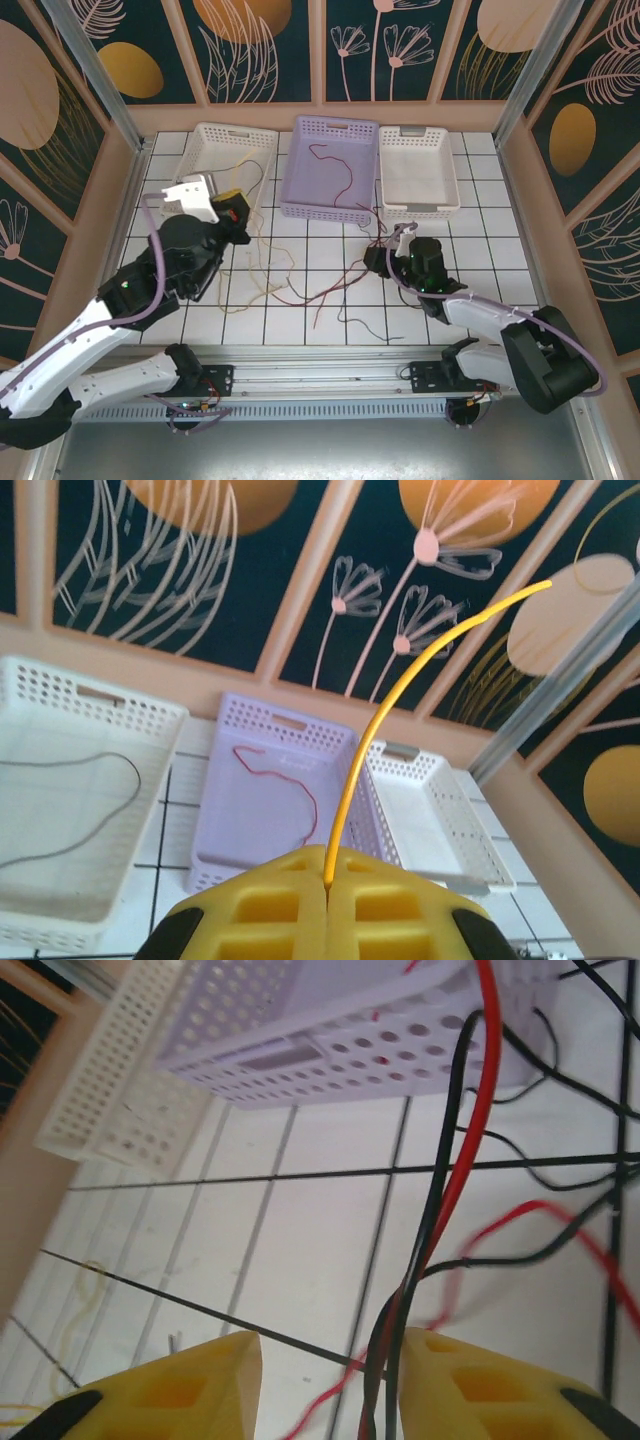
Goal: Untangle the cables
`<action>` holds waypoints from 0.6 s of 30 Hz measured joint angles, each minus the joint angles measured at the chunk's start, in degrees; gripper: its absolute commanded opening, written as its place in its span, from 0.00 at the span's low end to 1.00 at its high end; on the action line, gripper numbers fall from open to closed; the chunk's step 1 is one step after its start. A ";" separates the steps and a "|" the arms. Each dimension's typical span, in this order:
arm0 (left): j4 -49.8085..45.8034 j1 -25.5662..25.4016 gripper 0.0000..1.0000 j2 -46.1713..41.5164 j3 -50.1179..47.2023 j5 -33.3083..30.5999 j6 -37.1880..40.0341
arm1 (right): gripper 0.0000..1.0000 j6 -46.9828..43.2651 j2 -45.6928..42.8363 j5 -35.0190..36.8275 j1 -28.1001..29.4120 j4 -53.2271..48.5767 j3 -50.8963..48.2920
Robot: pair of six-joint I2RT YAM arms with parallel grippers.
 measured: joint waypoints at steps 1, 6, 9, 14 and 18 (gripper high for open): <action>0.90 0.00 0.00 0.55 -0.98 0.79 -0.59 | 0.53 -0.09 -0.55 -0.55 0.20 0.72 -0.35; 4.09 0.00 0.00 2.56 -3.45 3.76 -2.67 | 0.57 -0.07 -3.93 -3.52 0.50 4.22 -2.51; 6.08 0.00 0.00 3.78 -3.50 5.29 -3.58 | 0.60 -0.09 -5.73 -5.33 0.92 6.43 -3.45; 9.42 0.00 0.00 5.68 -3.52 7.48 -4.90 | 0.65 -0.26 -9.73 -9.16 3.41 9.20 -3.78; 11.54 0.00 0.00 7.72 -3.54 9.18 -6.03 | 0.72 -1.95 -14.10 -10.54 7.98 10.86 -3.78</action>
